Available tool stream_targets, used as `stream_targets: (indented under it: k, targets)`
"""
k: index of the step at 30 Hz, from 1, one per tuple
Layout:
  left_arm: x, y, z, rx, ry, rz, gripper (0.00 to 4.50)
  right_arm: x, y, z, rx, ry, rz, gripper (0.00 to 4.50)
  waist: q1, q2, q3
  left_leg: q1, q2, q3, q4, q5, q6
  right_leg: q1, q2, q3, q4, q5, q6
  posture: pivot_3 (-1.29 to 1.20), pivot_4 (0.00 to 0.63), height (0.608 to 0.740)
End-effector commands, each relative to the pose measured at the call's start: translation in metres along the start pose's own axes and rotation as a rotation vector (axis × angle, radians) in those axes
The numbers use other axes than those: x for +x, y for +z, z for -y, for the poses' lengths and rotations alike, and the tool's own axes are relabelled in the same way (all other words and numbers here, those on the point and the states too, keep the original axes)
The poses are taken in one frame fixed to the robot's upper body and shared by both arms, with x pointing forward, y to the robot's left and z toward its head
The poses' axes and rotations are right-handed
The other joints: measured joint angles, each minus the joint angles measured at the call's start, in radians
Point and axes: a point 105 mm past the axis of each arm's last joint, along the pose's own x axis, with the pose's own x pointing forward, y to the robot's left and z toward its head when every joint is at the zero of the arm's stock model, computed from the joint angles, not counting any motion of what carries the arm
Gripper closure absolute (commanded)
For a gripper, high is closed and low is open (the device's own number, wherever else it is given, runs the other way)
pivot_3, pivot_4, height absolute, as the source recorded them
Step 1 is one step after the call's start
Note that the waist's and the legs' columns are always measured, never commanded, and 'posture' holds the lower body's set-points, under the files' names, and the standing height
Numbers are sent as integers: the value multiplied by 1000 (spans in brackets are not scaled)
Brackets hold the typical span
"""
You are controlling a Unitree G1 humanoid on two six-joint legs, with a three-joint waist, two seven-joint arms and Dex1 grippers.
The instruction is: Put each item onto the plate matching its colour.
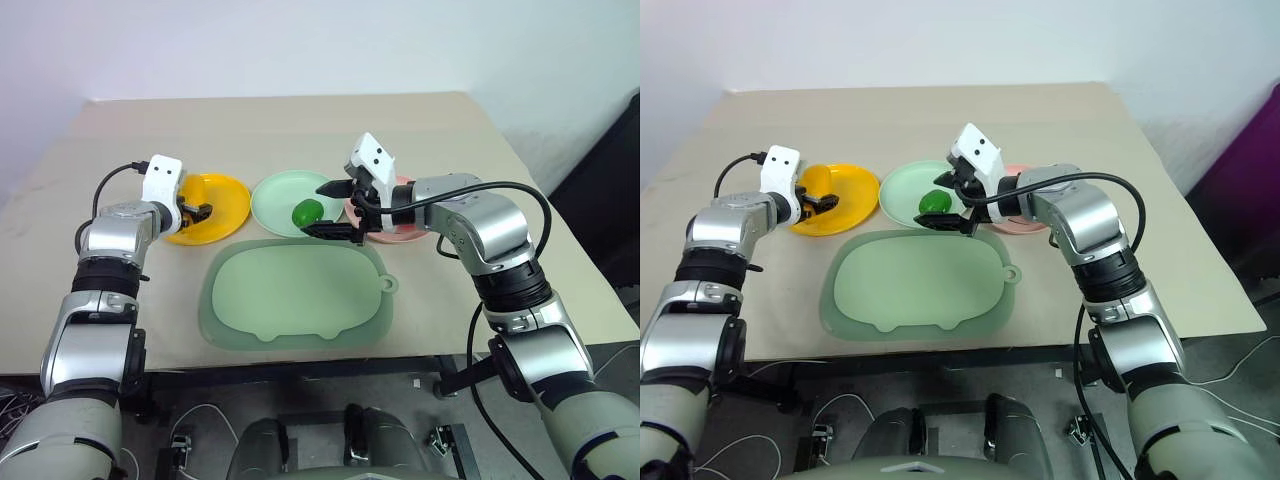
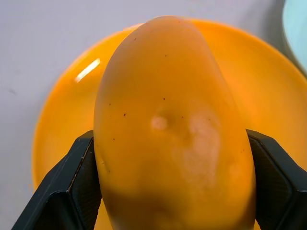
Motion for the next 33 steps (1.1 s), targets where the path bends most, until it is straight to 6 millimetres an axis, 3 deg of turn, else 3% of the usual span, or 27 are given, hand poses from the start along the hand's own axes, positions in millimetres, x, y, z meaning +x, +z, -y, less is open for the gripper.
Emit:
stream_targets:
  k: [1, 11, 14, 25, 33]
  targets:
    - [1, 21, -4, 6, 17, 59, 943, -6, 13, -1, -40, -11, 40, 0, 0, 0, 0, 0, 0, 0, 0, 0, 0, 0, 0, 0, 0, 0, 0, 0, 150, 740]
    - [13, 14, 6, 8, 8, 36, 943, -8, 12, -3, -33, -18, 37, 0, -1, 0, 0, 0, 0, 0, 0, 0, 0, 0, 0, 0, 1, 0, 0, 0, 150, 740]
    - [15, 15, 6, -9, 24, 56, 27, -9, 11, -3, -25, -24, 34, 0, -1, 0, 0, 0, 0, 0, 0, 0, 0, 0, 0, 0, 1, 0, 0, 0, 150, 740]
    - [16, 25, 7, 16, 20, 69, 27, -10, 8, -4, -12, -24, 29, 0, -2, -1, 0, 0, 0, 0, 0, 0, 0, 0, 0, 0, 1, 0, 0, 0, 150, 740]
    - [9, 43, 5, 42, 14, 104, 27, -9, 8, -4, -9, -16, 29, 0, -1, -1, 0, 0, 0, 0, 0, 0, 1, 0, 0, 0, 1, 0, 0, 0, 150, 740]
